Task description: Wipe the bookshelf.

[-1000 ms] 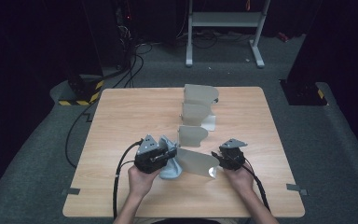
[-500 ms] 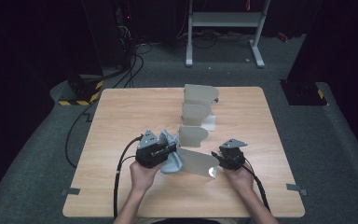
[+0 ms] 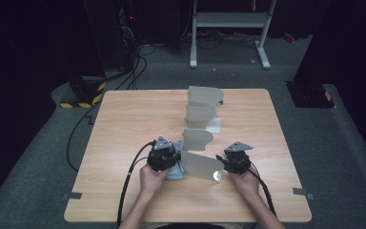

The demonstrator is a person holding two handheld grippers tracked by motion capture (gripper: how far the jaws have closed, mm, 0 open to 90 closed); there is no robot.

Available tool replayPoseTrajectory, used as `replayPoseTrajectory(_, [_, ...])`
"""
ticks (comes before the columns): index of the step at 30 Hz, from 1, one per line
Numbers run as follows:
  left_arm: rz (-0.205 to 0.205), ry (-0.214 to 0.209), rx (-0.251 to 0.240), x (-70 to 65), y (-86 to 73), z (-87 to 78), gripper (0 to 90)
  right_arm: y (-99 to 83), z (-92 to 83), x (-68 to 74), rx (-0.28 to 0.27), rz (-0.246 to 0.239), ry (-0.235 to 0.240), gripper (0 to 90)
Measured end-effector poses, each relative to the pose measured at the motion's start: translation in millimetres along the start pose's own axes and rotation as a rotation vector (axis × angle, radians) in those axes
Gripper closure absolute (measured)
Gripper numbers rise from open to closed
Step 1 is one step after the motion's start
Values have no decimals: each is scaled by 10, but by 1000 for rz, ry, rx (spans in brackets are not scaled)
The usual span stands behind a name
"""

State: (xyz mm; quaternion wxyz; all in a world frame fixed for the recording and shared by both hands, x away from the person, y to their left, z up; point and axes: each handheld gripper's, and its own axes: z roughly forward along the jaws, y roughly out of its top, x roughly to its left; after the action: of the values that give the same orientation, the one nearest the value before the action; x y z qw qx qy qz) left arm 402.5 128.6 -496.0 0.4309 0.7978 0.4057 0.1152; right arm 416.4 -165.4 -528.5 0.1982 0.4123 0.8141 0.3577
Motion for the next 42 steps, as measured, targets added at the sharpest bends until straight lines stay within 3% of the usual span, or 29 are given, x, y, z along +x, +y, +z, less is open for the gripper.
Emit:
replayPoseTrajectory(3, [-2,1,3,19,20,15,789,-1,-1,-2,-1,-2,1,558])
replayPoseTrajectory(8, [38,19,-4,-19,63,-82,788,-2,-2,-3,-1,-3,2,558])
replayPoseTrajectory(13, [7,-9,-122,10,176,-343,789,-2,-4,2,1,2,1,558])
replayPoseTrajectory(16, [32,-9,-170,-32,319,-481,789,-2,-4,2,1,1,1,557])
replayPoseTrajectory(20, [103,19,-211,-128,546,-606,789,-2,-3,0,0,0,1,557])
replayPoseTrajectory(24, [109,21,-235,-142,649,-645,789,-6,-8,2,2,3,1,556])
replayPoseTrajectory(29, [88,43,-203,-76,599,-538,788,-6,-8,-1,1,0,1,555])
replayPoseTrajectory(33, [65,35,-189,-42,530,-482,788,-7,-9,2,2,2,1,556])
replayPoseTrajectory(42, [41,28,-66,36,368,-152,787,-7,-9,2,1,2,1,556])
